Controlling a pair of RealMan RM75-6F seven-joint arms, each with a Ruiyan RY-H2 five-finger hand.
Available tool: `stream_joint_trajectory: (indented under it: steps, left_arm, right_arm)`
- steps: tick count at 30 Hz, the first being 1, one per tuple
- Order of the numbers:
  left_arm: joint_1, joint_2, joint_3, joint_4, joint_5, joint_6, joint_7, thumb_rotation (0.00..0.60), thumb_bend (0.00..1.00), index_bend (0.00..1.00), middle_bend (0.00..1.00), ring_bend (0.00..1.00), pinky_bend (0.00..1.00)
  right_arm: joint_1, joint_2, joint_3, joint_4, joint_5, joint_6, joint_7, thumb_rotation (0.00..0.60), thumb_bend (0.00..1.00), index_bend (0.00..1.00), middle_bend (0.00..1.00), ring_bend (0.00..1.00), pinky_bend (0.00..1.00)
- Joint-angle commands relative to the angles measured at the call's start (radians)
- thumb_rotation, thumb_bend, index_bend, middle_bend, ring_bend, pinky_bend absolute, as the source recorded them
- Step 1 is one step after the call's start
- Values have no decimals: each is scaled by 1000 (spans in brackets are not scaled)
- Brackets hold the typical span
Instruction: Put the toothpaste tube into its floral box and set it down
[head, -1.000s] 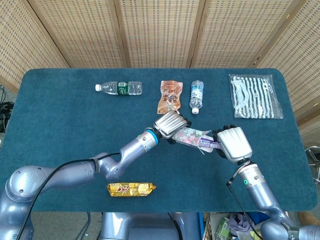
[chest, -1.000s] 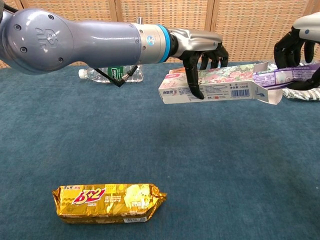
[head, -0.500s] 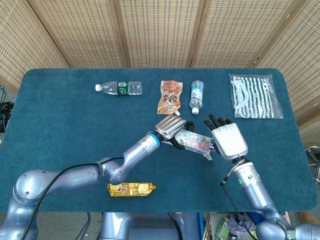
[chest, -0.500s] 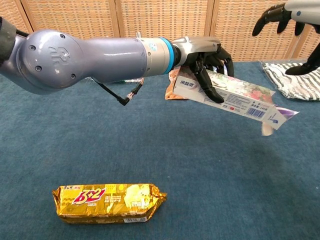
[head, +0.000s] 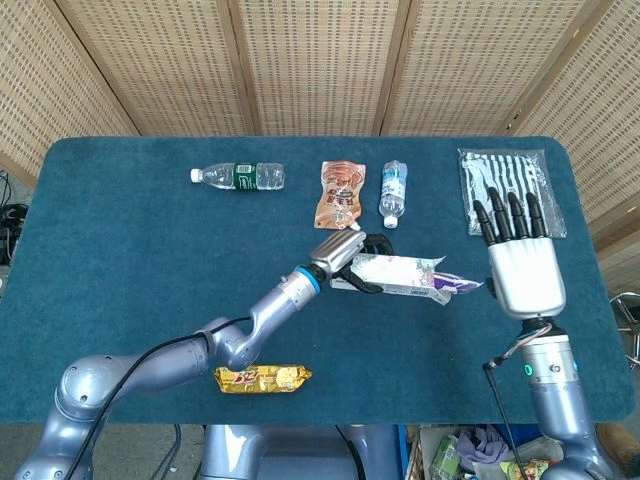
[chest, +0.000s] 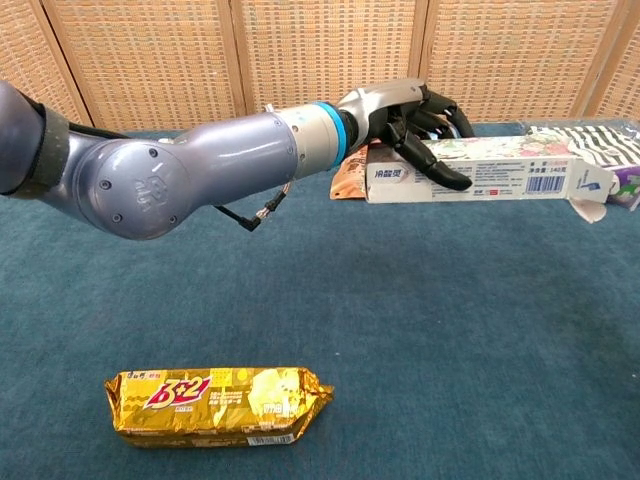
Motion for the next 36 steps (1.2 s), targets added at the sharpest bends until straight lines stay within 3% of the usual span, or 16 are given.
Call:
stream_joint_trajectory:
  steps: [1, 16, 24, 29, 36]
  left_arm:
    - [29, -41, -24, 27, 30, 58, -175, 600, 190, 556, 516, 439, 407]
    - [138, -42, -44, -11, 70, 156, -628, 600, 190, 571, 526, 444, 407]
    - [196, -81, -37, -14, 160, 381, -807, 600, 191, 576, 526, 444, 407]
    - [224, -87, -26, -47, 211, 504, -879, 600, 191, 577, 526, 444, 407]
    - [227, -59, 4, -92, 247, 535, -861, 600, 191, 577, 526, 444, 407]
  right_arm:
    - [-31, 26, 1, 34, 11, 3, 54, 600, 84, 33, 0, 11, 0]
    - [-129, 15, -22, 196, 30, 17, 230, 600, 85, 33, 0, 10, 0]
    - [-156, -8, -15, 273, 65, 3, 288, 600, 85, 33, 0, 11, 0]
    - [-165, -11, -12, 300, 72, -11, 309, 600, 84, 33, 0, 10, 0]
    - [-171, -15, -8, 318, 74, -28, 327, 600, 85, 33, 0, 10, 0]
